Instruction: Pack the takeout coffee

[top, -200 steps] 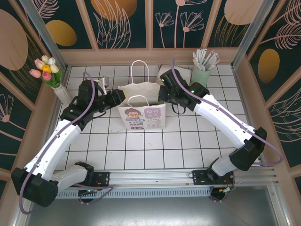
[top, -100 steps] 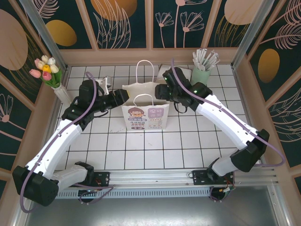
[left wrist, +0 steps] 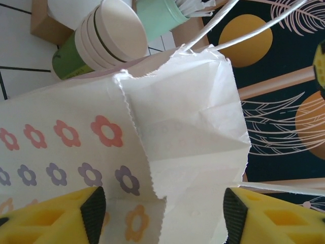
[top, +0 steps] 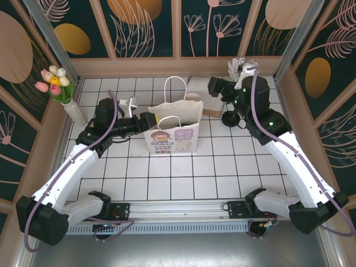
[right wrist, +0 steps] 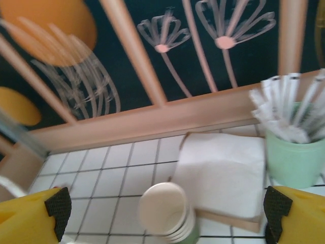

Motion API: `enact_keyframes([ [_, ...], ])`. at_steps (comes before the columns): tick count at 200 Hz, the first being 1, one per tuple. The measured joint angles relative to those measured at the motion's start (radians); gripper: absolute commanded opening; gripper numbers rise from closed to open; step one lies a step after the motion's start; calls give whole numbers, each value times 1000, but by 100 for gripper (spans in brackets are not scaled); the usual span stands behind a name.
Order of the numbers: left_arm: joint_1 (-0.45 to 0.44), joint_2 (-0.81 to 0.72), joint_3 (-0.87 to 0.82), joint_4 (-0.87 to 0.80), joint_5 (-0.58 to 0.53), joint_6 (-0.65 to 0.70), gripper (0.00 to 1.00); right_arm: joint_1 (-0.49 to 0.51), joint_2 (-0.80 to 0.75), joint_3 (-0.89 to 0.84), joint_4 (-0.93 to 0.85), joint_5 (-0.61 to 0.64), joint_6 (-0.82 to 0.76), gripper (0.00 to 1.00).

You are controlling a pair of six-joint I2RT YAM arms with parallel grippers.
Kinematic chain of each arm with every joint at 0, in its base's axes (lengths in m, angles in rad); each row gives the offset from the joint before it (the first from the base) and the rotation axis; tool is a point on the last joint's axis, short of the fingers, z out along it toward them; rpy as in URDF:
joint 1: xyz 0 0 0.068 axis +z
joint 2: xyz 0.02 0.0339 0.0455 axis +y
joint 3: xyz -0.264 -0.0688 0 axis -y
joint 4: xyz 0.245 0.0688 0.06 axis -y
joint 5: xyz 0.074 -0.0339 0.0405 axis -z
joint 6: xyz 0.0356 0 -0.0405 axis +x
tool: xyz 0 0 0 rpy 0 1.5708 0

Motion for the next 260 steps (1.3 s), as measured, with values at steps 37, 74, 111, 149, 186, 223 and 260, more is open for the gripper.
enact_keyframes([
  [37,-1,-13,25,-46,-118,42,98,-217,46,-28,8,-79,15,98],
  [74,-1,-61,66,-82,-345,75,99,-360,104,-31,10,-230,-31,94],
  [111,-1,-138,63,-82,-615,64,99,-484,265,50,-36,-391,-92,87],
  [149,-1,-156,18,-40,-713,48,98,-508,474,244,-109,-399,-114,66],
  [186,-1,-118,-1,-38,-728,44,98,-549,632,419,-169,-362,-73,53],
  [223,-1,-114,-2,-31,-745,45,99,-557,753,526,-216,-335,-55,48],
  [260,-1,-101,-2,-31,-755,45,99,-567,784,534,-231,-333,-55,45],
])
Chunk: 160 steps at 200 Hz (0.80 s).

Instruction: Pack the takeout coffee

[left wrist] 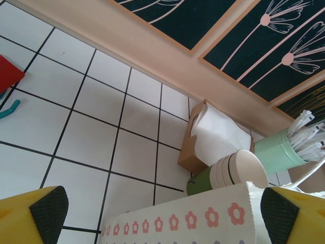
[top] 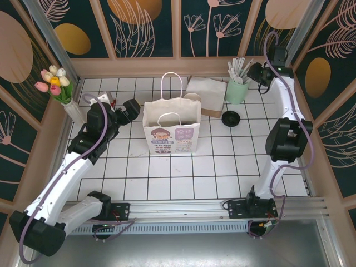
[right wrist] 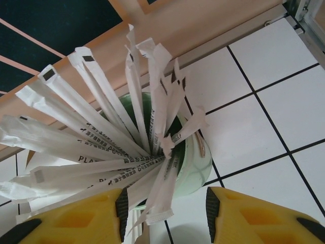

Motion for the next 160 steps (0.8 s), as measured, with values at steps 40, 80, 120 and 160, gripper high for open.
enact_keyframes([
  [40,0,23,0,0,-3,0,99,-75,0,7,12,-79,6,40],
  [80,0,33,0,0,-3,0,98,-119,40,53,28,-165,1,33],
  [120,0,42,0,0,-3,0,98,-110,103,104,30,-233,-2,31],
  [160,0,46,0,0,-2,0,99,-109,141,125,31,-239,-7,26],
])
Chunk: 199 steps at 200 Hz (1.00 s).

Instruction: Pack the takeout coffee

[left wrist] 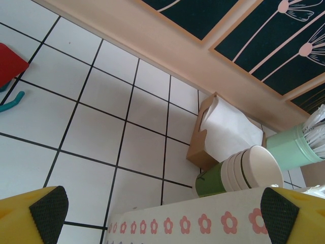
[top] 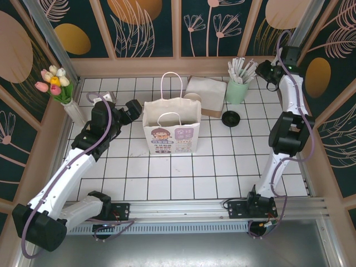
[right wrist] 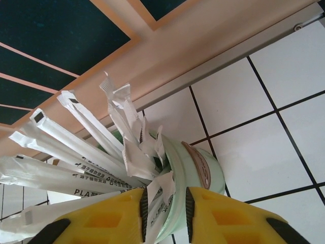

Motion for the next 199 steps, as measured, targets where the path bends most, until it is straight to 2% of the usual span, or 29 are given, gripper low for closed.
enact_keyframes([
  [31,0,5,0,0,0,0,99,0,7,0,1,0,-3,18],
  [71,0,12,0,0,1,0,99,4,8,16,1,8,-33,0],
  [103,0,12,0,0,12,0,98,19,-9,-15,34,65,-52,0],
  [149,0,6,0,-1,-15,3,98,65,-234,-238,110,193,-99,0],
  [199,24,-11,2,-28,-77,-14,99,161,-607,-393,192,288,-231,0],
])
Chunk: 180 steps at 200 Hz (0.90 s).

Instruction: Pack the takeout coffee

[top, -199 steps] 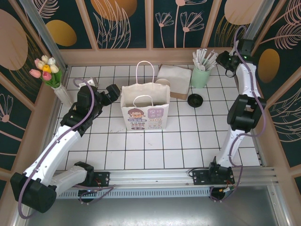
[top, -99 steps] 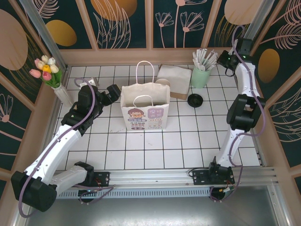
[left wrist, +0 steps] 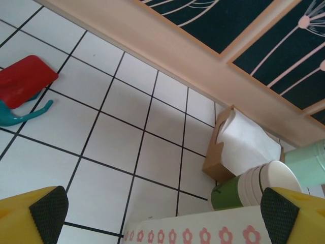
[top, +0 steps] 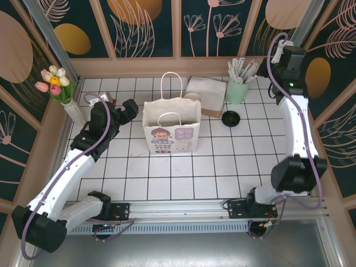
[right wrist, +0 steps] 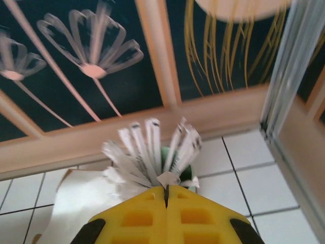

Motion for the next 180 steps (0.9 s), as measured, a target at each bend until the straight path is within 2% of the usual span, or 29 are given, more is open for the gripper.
enact_keyframes([
  [35,121,29,-43,32,82,-77,99,73,-197,-13,-8,-88,-20,0],
  [59,129,87,-73,35,132,-97,98,105,-287,1,-35,-177,-18,0],
  [86,129,116,-85,35,180,-106,99,138,-356,6,-61,-341,3,0],
  [105,129,116,-92,45,204,-111,98,177,-376,6,-74,-445,20,0],
  [127,129,129,-108,58,241,-112,98,295,-374,7,-92,-515,23,0],
  [156,129,142,-145,65,293,-117,99,441,-335,21,-139,-527,-26,0],
  [180,129,145,-152,66,328,-118,99,503,-279,22,-177,-527,-76,0],
])
